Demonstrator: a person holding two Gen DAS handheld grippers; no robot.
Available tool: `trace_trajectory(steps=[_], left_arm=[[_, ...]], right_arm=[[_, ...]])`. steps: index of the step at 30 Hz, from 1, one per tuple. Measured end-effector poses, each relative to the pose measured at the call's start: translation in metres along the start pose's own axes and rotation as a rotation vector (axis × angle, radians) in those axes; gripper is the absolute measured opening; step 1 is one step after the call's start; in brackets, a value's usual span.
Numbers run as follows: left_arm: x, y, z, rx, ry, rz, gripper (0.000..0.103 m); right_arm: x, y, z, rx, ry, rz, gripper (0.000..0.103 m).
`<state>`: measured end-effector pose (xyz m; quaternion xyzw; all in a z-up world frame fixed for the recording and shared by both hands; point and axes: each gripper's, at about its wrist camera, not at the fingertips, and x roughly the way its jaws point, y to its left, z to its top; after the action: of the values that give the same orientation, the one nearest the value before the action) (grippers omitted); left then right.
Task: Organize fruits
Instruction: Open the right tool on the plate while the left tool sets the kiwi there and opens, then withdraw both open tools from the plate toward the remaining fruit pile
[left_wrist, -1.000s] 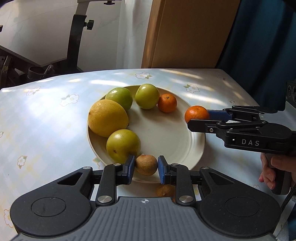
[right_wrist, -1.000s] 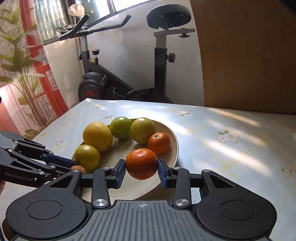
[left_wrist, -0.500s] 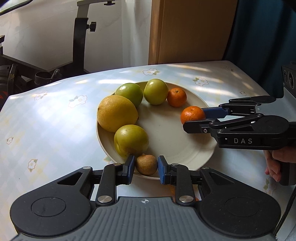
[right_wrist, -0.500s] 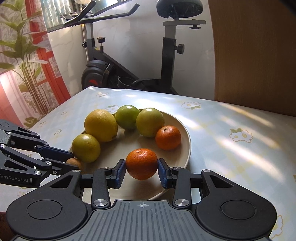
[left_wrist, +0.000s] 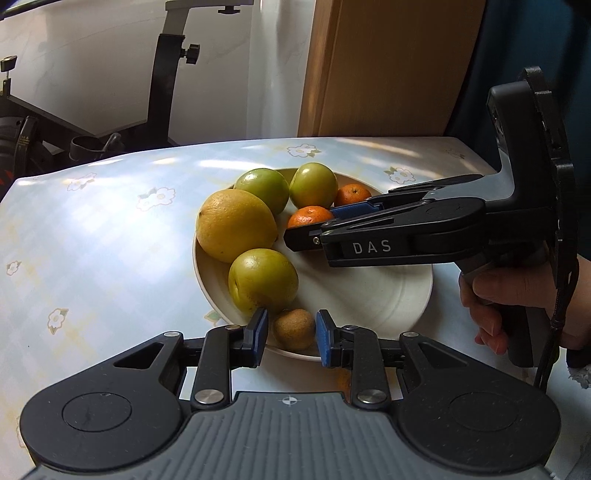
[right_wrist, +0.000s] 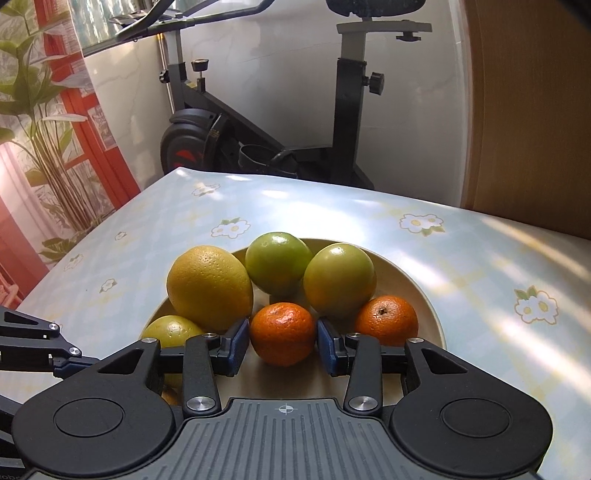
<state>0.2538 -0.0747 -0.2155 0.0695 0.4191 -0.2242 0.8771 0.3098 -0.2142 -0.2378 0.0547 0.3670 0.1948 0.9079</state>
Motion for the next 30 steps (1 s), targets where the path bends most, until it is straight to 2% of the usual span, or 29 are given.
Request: trace_trajectory(steps=[8, 20, 30], left_arm=[[-0.008, 0.003, -0.001, -0.007, 0.0, -0.03, 0.037], [-0.04, 0.023, -0.006, -0.057, -0.037, -0.038, 0.037], [-0.064, 0.043, -0.023, -0.122, -0.048, -0.023, 0.037]], right_arm=[[-0.034, -0.001, -0.008, 0.009, -0.05, -0.008, 0.039], [-0.091, 0.007, -0.038, 0.027, -0.103, -0.046, 0.039], [-0.114, 0.034, -0.071, 0.038, -0.103, -0.05, 0.039]])
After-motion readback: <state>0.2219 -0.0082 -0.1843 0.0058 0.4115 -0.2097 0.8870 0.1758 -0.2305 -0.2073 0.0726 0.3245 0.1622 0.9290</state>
